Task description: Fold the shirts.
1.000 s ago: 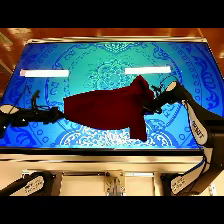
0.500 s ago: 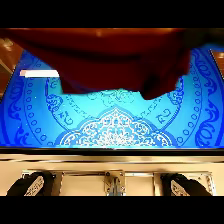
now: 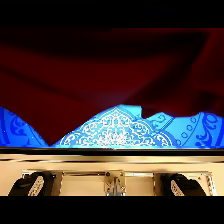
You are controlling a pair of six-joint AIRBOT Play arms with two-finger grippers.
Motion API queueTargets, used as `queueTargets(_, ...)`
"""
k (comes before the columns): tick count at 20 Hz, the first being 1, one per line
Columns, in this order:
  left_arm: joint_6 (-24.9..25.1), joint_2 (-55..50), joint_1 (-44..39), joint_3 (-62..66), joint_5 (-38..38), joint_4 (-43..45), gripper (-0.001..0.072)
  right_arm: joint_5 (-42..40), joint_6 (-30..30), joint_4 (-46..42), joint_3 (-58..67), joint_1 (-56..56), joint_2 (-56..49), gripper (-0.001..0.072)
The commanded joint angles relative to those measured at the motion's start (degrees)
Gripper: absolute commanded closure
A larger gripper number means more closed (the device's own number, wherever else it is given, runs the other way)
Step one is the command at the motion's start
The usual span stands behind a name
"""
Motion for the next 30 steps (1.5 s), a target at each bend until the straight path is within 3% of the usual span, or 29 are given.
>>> queueTargets(1, -8.2, 0.5, 0.0, -3.2, -7.0, 9.7, 0.0666, 11.3, 0.5, -8.9, 0.3, 0.0, -1.9, 0.0647)
queueTargets(4, -9.4, 0.5, 0.0, -13.2, -11.2, 10.6, 0.0665, 18.9, 0.8, -9.8, 0.3, 0.0, -7.9, 0.0647)
queueTargets(7, -8.1, -0.1, 0.0, -26.8, -9.8, 10.7, 0.0665, 22.4, 2.0, -9.8, -0.8, 0.0, -16.1, 0.0648)
queueTargets(10, -8.1, -3.2, 0.0, -39.0, -0.6, 10.9, 0.0666, 17.3, 5.0, -9.6, -5.7, 0.0, -25.4, 0.0648)
queueTargets(12, -8.1, -8.5, 0.0, -44.2, 6.5, 13.9, 0.0666, 9.6, 7.1, -7.6, -9.0, 0.0, -32.8, 0.0647)
queueTargets(16, -8.3, -23.4, 0.0, -44.7, 15.3, 14.5, 0.0666, -5.9, 7.1, 5.0, -10.6, 0.0, -48.7, 0.0647)
queueTargets(19, -8.3, -31.2, 0.0, -43.8, 18.6, 14.4, 0.0665, -13.2, 7.1, 15.3, -10.6, 0.0, -56.9, 0.0647)
queueTargets(26, -8.3, -40.9, 0.0, -43.7, 18.9, 6.4, 0.0664, -12.6, 8.3, 19.4, -10.6, 0.0, -64.0, 0.0639)
queueTargets(27, -8.3, -41.8, -0.1, -43.7, 18.4, 4.5, 0.0664, -12.8, 8.5, 20.0, -10.5, 0.0, -63.9, 0.0563)
queueTargets(28, -8.3, -42.6, 0.0, -43.7, 17.6, 2.3, 0.0617, -12.8, 8.4, 21.6, -10.5, 0.0, -63.7, 0.0370)
queueTargets(29, -8.3, -42.7, 0.3, -43.7, 17.3, 0.8, 0.0400, -13.3, 8.4, 21.4, -10.5, -0.2, -63.1, 0.0152)
queueTargets(30, -8.5, -42.6, 1.0, -43.3, 15.9, 0.4, 0.0140, -12.4, 8.9, 20.1, -10.5, -0.6, -62.1, 0.0118)
